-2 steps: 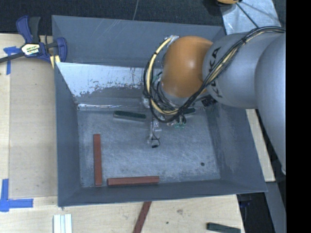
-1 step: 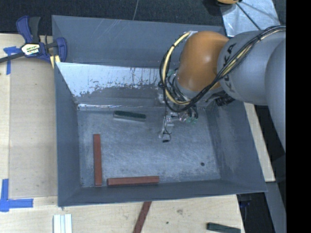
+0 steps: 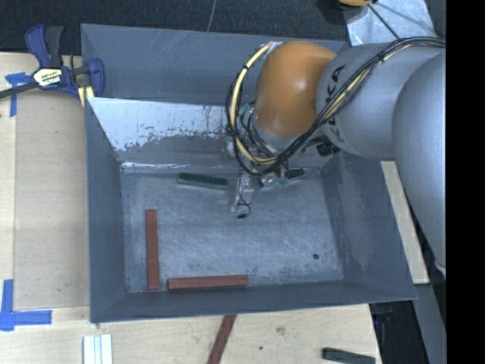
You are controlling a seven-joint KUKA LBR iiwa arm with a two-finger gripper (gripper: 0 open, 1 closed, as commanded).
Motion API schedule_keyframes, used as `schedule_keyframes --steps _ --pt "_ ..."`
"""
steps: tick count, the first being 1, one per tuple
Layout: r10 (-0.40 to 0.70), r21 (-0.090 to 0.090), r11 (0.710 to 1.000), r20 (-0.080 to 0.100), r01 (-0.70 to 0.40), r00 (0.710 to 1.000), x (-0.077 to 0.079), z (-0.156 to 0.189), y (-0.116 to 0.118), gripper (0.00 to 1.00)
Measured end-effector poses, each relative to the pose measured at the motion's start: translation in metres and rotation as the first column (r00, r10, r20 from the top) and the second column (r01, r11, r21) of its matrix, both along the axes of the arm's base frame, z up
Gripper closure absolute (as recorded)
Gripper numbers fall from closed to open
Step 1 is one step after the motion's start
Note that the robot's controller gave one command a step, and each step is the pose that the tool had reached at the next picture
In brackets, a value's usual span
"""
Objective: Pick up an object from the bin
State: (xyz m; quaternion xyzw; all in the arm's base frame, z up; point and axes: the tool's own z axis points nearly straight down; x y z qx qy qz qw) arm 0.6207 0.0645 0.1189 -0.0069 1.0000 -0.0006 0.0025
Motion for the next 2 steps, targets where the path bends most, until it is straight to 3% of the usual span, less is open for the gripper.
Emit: schedule_keyframes --steps 1,2 --pt "-0.005 0.002 1.000 -0.003 0.005 1.000 0.004 -0.049 0.040 0.00" --pt "-0.044 0.002 0.999 0.004 0.044 0.999 0.007 -0.051 0.058 1.00"
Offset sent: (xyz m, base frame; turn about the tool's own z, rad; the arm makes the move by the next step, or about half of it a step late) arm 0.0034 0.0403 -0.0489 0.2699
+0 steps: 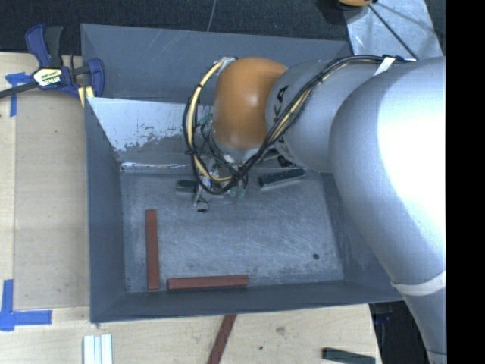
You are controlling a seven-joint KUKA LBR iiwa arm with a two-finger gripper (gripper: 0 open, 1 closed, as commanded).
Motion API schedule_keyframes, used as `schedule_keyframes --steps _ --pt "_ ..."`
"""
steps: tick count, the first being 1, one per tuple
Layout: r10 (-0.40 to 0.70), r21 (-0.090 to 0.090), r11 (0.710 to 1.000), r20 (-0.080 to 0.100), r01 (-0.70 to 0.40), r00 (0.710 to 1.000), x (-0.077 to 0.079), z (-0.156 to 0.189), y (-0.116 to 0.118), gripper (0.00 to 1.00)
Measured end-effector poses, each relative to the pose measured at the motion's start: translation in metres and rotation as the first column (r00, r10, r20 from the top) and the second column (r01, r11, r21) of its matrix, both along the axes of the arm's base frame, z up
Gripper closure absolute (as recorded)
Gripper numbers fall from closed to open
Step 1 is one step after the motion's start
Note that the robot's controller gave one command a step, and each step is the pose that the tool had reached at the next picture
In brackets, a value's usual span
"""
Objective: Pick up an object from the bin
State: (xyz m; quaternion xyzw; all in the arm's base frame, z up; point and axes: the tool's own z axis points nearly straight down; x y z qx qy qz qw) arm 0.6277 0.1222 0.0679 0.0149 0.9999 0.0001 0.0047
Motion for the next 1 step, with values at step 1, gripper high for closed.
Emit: schedule_keyframes --steps 1 --pt "-0.005 0.001 1.000 0.000 0.005 1.000 -0.0001 0.0001 -0.0002 1.00"
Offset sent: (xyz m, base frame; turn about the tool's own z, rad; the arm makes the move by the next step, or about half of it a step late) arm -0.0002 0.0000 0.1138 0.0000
